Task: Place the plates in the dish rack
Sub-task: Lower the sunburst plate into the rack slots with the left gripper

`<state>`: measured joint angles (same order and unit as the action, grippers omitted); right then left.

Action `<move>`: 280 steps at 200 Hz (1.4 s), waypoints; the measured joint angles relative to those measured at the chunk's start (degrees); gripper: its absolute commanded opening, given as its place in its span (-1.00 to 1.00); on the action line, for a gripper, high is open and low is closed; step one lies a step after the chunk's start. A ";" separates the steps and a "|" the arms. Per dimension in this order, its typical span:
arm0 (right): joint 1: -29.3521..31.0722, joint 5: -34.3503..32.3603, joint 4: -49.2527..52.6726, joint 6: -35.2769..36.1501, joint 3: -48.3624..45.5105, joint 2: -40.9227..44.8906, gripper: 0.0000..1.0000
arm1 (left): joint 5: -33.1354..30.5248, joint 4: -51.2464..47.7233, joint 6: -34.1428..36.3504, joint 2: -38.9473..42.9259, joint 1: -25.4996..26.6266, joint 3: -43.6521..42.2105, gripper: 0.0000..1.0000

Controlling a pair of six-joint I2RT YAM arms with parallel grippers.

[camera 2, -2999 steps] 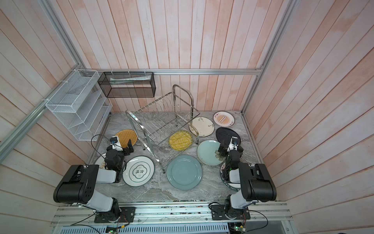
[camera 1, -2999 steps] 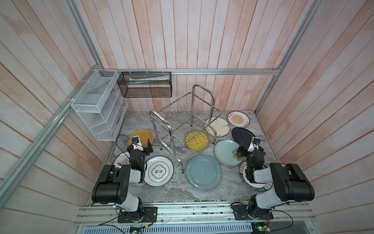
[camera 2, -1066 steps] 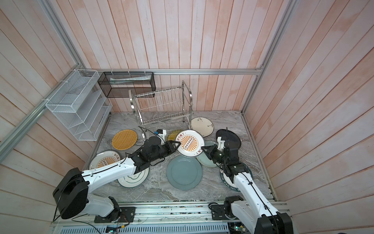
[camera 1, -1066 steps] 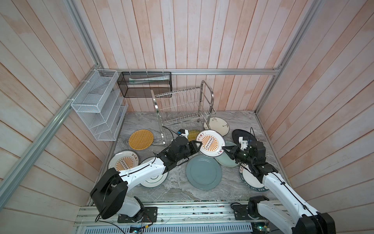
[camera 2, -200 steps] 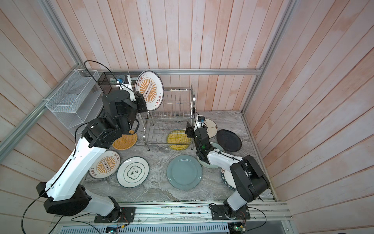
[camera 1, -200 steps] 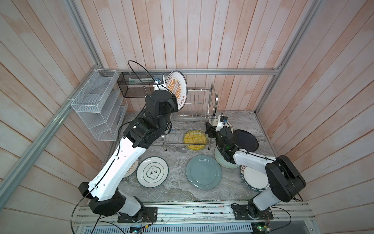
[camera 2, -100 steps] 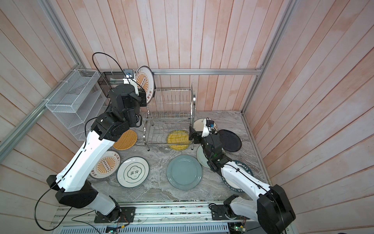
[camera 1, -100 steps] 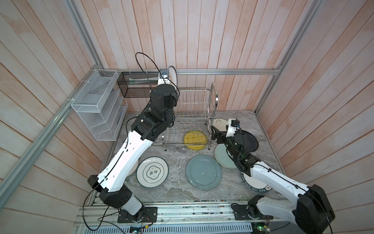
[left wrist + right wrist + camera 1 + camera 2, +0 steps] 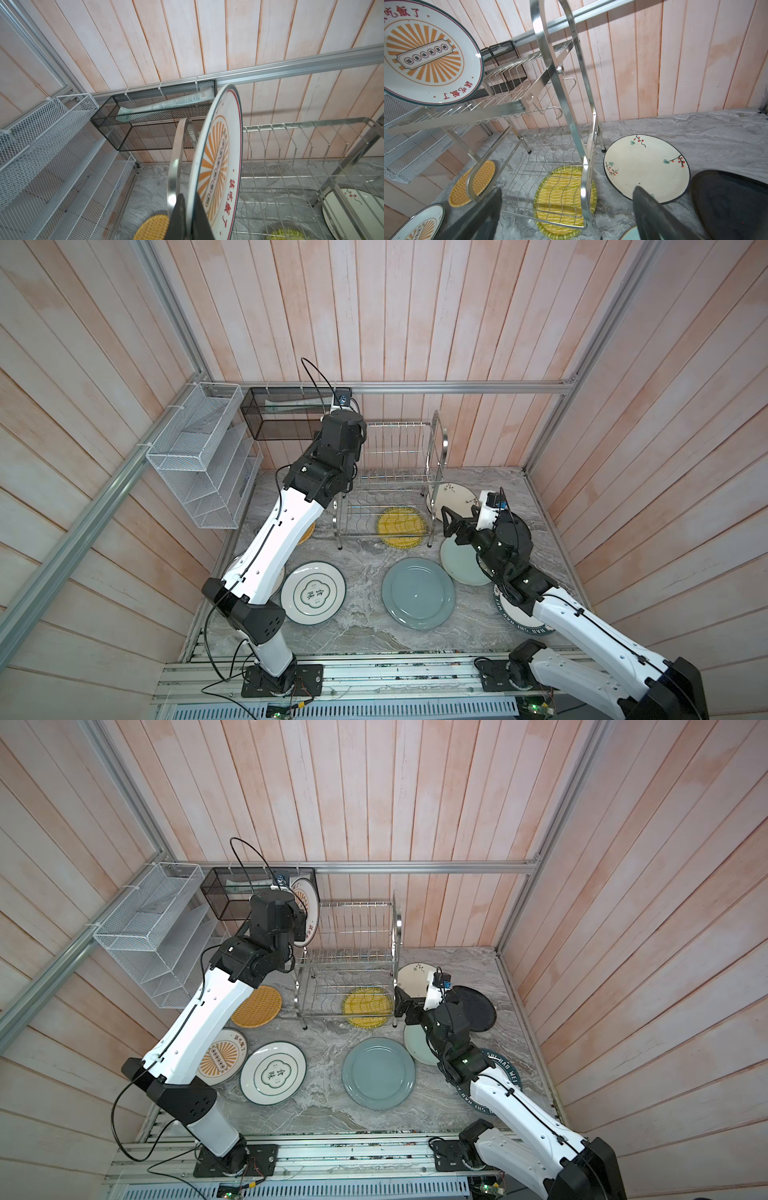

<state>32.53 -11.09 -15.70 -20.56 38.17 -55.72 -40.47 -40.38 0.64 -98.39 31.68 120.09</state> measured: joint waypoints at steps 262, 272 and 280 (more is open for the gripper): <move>-0.11 5.55 1.92 -1.01 -0.02 -4.04 0.95 | -9.84 -1.92 1.81 -6.19 2.45 7.32 -1.00; -0.11 5.77 1.92 -1.14 -0.02 -4.26 0.95 | -10.99 -0.98 2.69 -6.19 3.28 7.72 -1.00; -0.11 5.99 1.92 -1.33 -0.04 -4.44 0.96 | -11.54 -0.66 3.13 -6.19 3.85 7.78 -1.00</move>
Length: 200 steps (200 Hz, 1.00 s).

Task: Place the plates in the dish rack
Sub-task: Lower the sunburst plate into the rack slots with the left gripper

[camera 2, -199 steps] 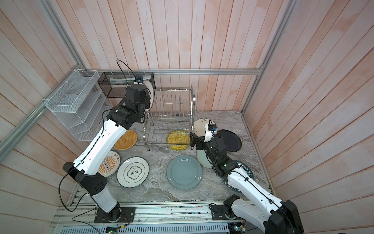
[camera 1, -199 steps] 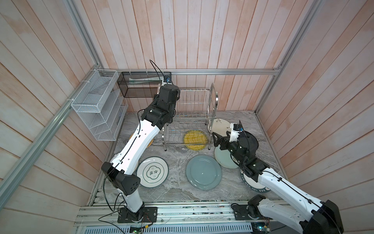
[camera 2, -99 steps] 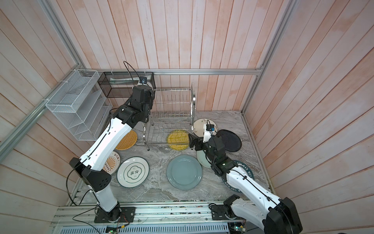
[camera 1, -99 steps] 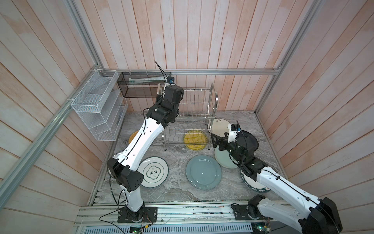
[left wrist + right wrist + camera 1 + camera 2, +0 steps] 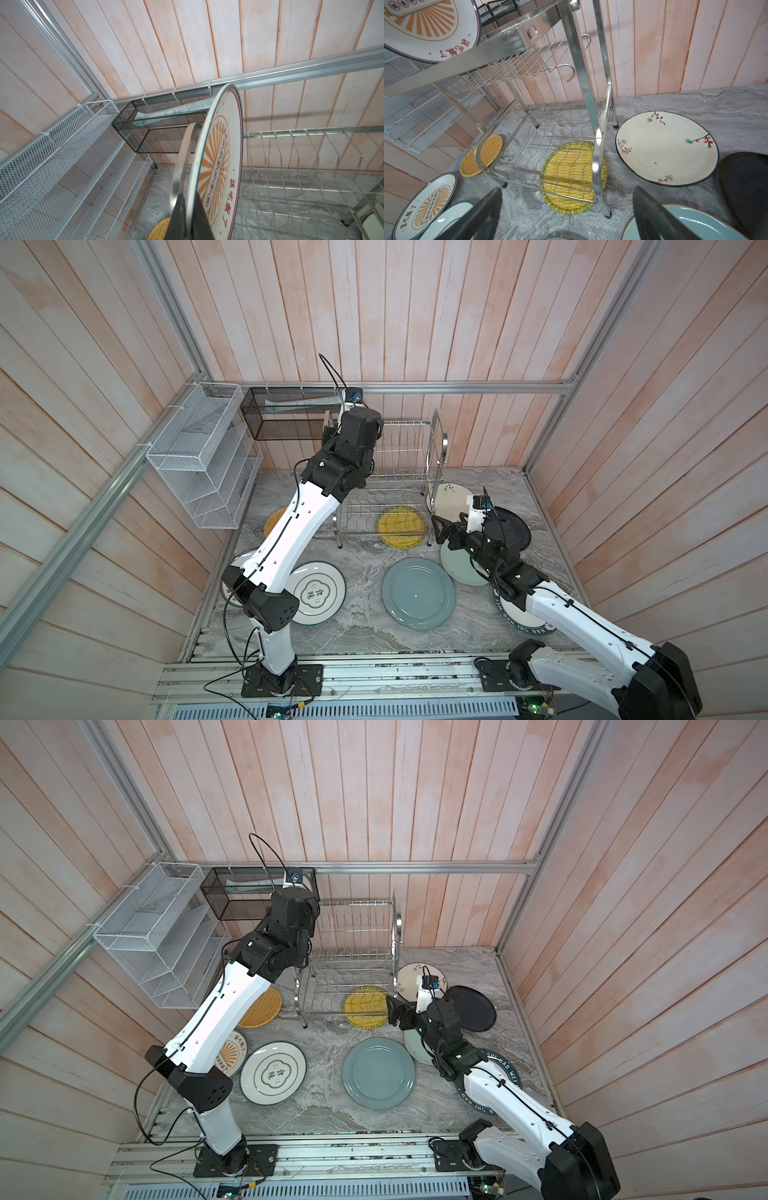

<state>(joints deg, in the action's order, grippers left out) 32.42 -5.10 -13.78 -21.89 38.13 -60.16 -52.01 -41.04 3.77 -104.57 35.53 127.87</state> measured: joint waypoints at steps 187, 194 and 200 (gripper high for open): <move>-0.52 1.20 0.39 -0.50 -1.88 -0.15 0.96 | 2.01 -6.62 -7.30 -3.76 -3.15 0.81 -1.00; -0.59 1.20 0.37 -0.50 -1.88 -0.15 0.96 | 2.08 -6.69 -7.67 -3.76 -3.17 0.81 -1.00; -0.63 1.20 0.37 -0.50 -1.88 -0.15 0.95 | 2.12 -6.80 -8.07 -3.76 -3.19 0.81 -1.00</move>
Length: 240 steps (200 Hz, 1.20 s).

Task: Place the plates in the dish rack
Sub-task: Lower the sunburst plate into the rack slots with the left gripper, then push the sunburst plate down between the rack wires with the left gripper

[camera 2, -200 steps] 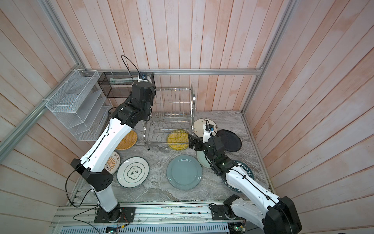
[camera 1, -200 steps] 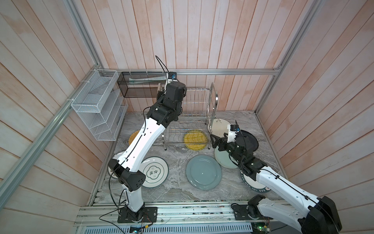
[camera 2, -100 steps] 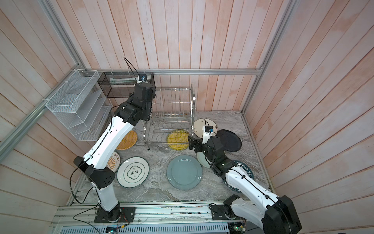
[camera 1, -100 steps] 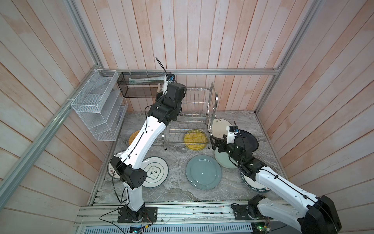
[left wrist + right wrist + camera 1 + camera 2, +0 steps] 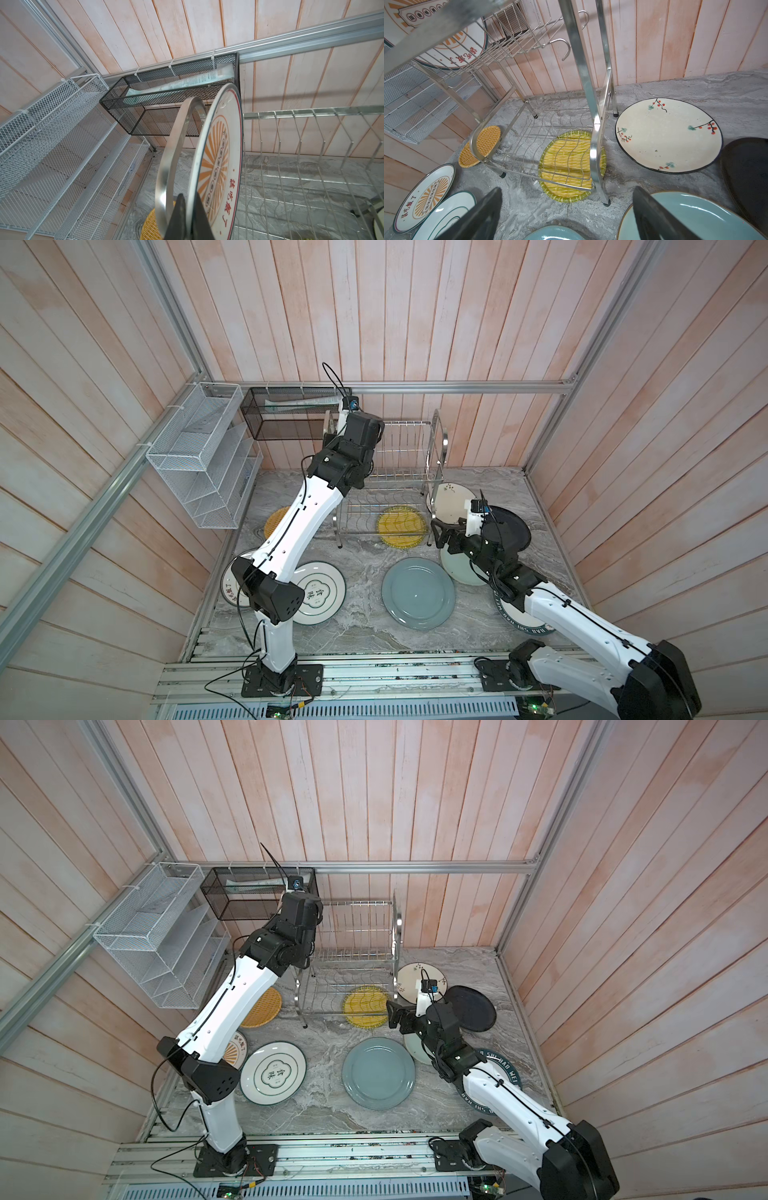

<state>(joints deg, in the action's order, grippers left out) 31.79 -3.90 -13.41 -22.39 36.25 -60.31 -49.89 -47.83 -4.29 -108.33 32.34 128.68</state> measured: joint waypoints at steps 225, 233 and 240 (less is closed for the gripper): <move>-1.95 1.27 0.02 -0.09 -1.51 1.36 0.95 | 2.51 -6.86 -2.99 -2.71 2.82 8.61 -0.51; -1.95 1.27 0.02 -0.09 -1.51 1.40 0.96 | 2.49 -6.86 -2.89 -2.67 2.80 8.61 -0.51; -1.95 1.33 0.02 -0.11 -1.51 1.40 0.96 | 2.49 -6.86 -2.80 -2.62 2.69 8.61 -0.51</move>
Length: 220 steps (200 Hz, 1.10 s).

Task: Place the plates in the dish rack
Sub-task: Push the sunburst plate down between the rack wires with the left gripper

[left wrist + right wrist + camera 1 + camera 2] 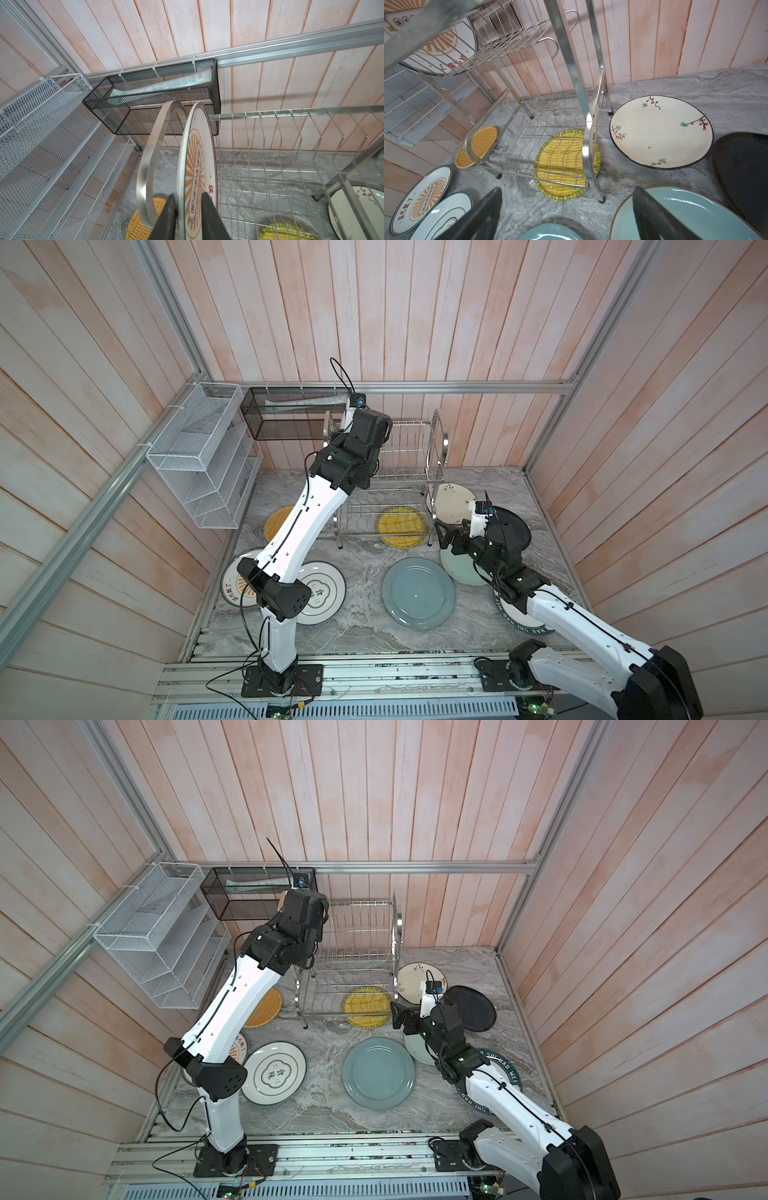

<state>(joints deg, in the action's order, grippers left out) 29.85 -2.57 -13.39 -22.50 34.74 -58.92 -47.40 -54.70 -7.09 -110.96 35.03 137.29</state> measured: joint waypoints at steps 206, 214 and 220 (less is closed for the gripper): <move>-2.45 2.51 0.44 -2.51 0.02 0.37 0.95 | 6.21 1.92 0.33 5.22 -4.98 -6.34 -0.32; -2.56 2.69 0.46 -2.62 0.02 0.39 0.95 | 6.93 1.88 0.02 5.22 -5.31 -6.34 -0.32; -2.58 2.75 0.50 -2.75 0.02 0.42 0.95 | 7.37 1.81 -0.11 5.22 -5.53 -6.34 -0.32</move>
<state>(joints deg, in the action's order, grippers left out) 27.27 0.19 -12.88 -25.26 34.76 -58.50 -40.03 -52.88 -7.20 -105.73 29.50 130.96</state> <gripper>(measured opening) 0.978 0.338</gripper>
